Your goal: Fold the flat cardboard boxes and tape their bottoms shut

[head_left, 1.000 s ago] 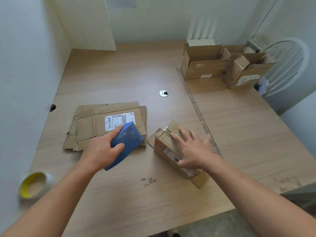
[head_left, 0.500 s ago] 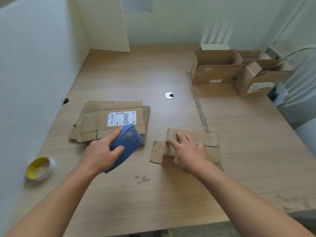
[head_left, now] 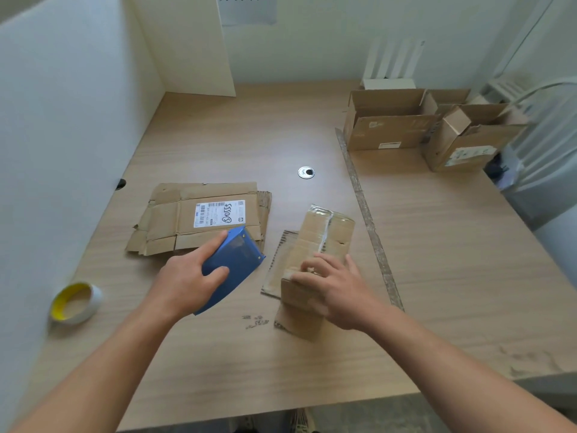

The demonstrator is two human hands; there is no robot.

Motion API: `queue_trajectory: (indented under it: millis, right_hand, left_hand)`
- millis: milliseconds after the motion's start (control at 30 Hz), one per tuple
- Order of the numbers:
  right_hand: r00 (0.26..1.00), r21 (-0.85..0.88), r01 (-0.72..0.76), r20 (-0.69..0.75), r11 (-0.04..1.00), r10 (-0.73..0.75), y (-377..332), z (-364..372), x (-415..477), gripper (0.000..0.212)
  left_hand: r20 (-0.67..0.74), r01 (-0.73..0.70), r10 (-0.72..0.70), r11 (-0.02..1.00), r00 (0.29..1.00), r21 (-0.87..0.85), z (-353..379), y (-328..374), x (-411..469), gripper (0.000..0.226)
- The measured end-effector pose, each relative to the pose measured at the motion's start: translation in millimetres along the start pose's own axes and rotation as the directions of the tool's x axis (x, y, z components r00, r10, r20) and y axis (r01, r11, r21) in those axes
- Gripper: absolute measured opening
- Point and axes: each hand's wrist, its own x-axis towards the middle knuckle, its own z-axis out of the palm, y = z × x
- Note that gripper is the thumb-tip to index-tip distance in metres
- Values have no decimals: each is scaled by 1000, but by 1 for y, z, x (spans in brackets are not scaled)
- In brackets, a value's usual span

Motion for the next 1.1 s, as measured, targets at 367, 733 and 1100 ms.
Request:
queue_trajectory:
  millis: [367,733,1100]
  right_hand:
    - [979,-39,30,-201,999,-37,10,28,11,68]
    - [969,-69,106,-216,992,-119,33,29,14,80]
    - [922,533,124,-374,837,102,-6,-18,2,57]
  left_hand:
    - [-32,-24,24,1000,999,-8,-7,-7,-8,63]
    - [15,-288,288,954,958,85,-6,-6,-17,64]
    - [-68,-723,757,643,650,252,5,-2,-13,57]
